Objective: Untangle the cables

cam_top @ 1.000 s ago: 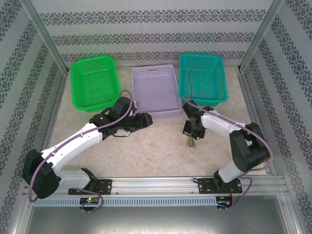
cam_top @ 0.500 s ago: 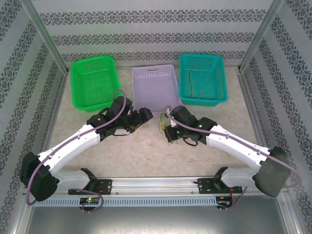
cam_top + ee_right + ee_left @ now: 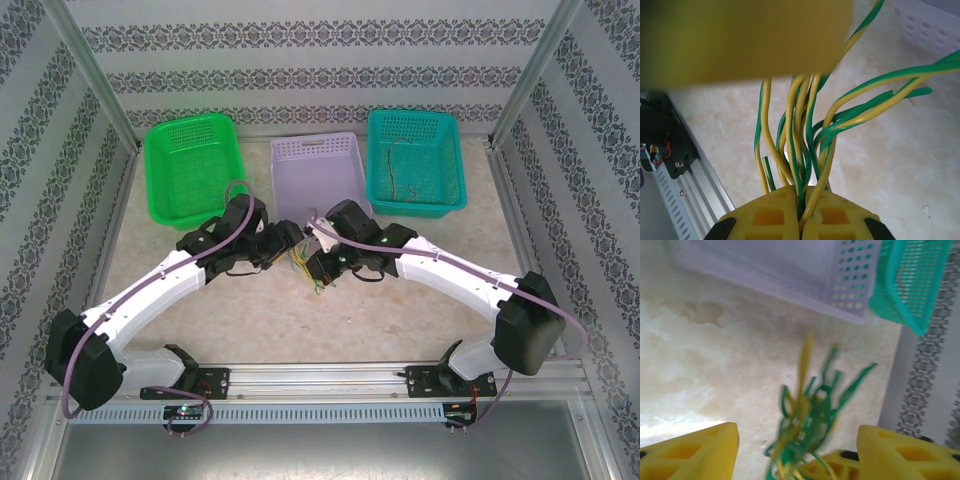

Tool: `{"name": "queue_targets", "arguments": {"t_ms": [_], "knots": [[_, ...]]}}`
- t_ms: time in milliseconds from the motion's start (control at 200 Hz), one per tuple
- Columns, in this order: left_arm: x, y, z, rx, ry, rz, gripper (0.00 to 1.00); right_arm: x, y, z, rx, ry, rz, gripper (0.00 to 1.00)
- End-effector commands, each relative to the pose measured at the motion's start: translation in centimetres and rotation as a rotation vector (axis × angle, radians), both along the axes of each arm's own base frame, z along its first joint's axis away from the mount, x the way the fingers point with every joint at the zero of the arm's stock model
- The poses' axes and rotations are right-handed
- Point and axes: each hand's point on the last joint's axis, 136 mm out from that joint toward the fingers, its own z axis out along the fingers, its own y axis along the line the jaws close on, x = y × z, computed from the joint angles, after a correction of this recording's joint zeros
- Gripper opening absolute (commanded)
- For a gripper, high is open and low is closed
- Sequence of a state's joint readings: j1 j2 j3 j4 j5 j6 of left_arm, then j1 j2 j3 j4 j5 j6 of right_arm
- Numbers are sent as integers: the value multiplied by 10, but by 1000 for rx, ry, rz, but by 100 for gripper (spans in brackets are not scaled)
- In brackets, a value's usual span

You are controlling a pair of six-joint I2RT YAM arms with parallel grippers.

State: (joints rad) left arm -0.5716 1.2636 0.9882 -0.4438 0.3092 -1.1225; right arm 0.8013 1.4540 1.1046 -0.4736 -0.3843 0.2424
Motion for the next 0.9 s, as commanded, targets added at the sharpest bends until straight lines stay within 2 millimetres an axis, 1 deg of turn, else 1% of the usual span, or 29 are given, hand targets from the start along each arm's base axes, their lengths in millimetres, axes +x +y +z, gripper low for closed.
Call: {"name": "queue_targets", "arguments": {"t_ms": [0, 25, 55, 85, 110, 115, 125, 140, 175, 240, 280, 290, 330, 400, 490, 540, 605, 679, 709, 754, 809, 894], "knots": [[-5, 11, -20, 86, 56, -12, 58, -2, 12, 18, 44, -36, 53, 0], [-3, 10, -21, 81, 52, -10, 54, -4, 13, 18, 43, -39, 59, 0], [-1, 9, -21, 77, 47, -7, 48, -5, 13, 17, 35, -39, 62, 0], [1, 9, -20, 77, 39, -1, 35, -6, 13, 17, 30, -40, 62, 0], [3, 9, -19, 79, 28, 5, 18, -7, 12, 15, 23, -40, 57, 0], [4, 10, -18, 79, 25, 7, 16, -7, 12, 15, 21, -39, 55, 0], [5, 10, -17, 80, 18, 12, 8, -6, 11, 14, 18, -39, 51, 0], [6, 12, -15, 84, 10, 20, 0, -5, 9, 13, 9, -43, 39, 0], [8, 18, -10, 99, -13, 49, 0, -1, 3, 9, -19, -43, -3, 0], [10, 35, 5, 115, -84, 123, 0, 7, -15, 1, -55, -26, -106, 0], [12, 42, 15, 100, -143, 157, 0, 9, -23, -1, -32, -1, -154, 0], [12, 43, 15, 98, -151, 161, 0, 10, -25, -1, -23, 6, -165, 0], [14, 45, 23, 57, -199, 170, 0, 9, -28, 1, 23, 25, -183, 0], [18, 37, 34, -35, -249, 142, 0, 2, -23, 12, 82, 47, -158, 1], [19, 22, 37, -85, -255, 61, 0, -3, -13, 34, 139, 60, -121, 25], [20, 14, 41, -100, -277, 13, 0, 2, -14, 46, 170, 51, -142, 36], [21, 8, 50, -107, -317, -34, 0, 16, -21, 62, 223, 42, -202, 46], [21, 5, 56, -102, -347, -79, 0, 35, -32, 74, 284, 45, -284, 52], [20, 2, 58, -107, -366, -106, 0, 42, -36, 75, 293, 54, -322, 54], [19, -3, 63, -117, -395, -148, 0, 50, -39, 74, 305, 78, -353, 55], [16, -7, 67, -119, -421, -190, 0, 56, -36, 71, 308, 122, -356, 54], [13, -8, 67, -104, -438, -226, 0, 60, -25, 65, 306, 208, -362, 52]]}}
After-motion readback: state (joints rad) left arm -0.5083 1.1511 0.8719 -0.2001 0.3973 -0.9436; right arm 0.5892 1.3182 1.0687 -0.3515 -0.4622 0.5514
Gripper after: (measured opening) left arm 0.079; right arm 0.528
